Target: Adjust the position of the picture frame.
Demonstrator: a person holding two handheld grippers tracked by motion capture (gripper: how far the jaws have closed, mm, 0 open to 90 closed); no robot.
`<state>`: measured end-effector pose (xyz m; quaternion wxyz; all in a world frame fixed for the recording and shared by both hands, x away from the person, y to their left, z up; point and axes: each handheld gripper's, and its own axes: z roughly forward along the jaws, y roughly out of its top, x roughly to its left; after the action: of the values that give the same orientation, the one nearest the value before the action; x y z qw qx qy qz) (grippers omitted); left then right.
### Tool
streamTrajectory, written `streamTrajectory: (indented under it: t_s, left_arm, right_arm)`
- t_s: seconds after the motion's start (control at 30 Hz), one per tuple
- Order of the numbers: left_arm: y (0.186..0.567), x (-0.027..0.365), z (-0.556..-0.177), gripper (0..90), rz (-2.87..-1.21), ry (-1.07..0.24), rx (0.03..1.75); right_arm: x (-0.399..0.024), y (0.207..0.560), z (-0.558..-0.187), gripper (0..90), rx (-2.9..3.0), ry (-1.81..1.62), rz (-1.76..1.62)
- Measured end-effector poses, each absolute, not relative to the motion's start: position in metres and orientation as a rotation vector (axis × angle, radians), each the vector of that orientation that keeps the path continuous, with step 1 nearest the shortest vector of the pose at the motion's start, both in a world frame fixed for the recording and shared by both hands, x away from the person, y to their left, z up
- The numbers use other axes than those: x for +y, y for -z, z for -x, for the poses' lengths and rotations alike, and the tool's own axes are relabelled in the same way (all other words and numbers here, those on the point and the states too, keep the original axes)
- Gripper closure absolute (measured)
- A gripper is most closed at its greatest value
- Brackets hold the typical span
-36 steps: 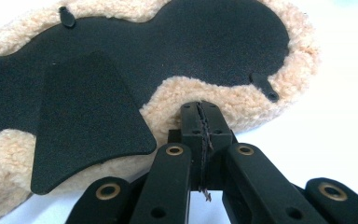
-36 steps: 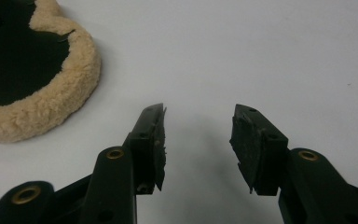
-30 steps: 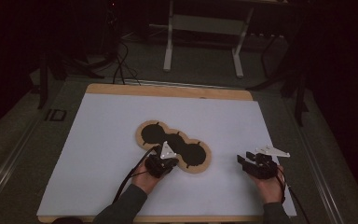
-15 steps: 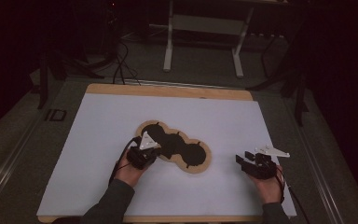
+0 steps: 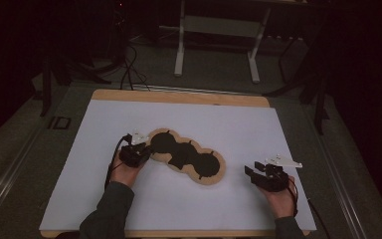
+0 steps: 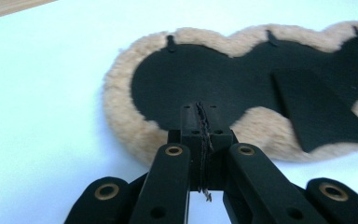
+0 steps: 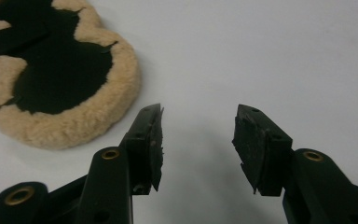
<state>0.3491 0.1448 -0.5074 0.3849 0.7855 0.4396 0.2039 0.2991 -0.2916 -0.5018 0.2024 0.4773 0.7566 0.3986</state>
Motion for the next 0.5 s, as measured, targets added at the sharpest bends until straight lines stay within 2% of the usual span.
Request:
streamTrajectory:
  t_s: [0.3, 0.5]
  left_arm:
    - [0.513, 0.151, -0.362, 89.5, -1.976, -0.544, 1.211]
    - [0.514, 0.153, -0.370, 83.7, -1.940, -0.573, 1.276]
  right_arm:
    - [-0.275, 0.503, -0.299, 50.0, 2.151, -1.118, -1.300]
    - [-0.267, 0.505, -0.299, 49.4, 2.172, -1.114, -1.284]
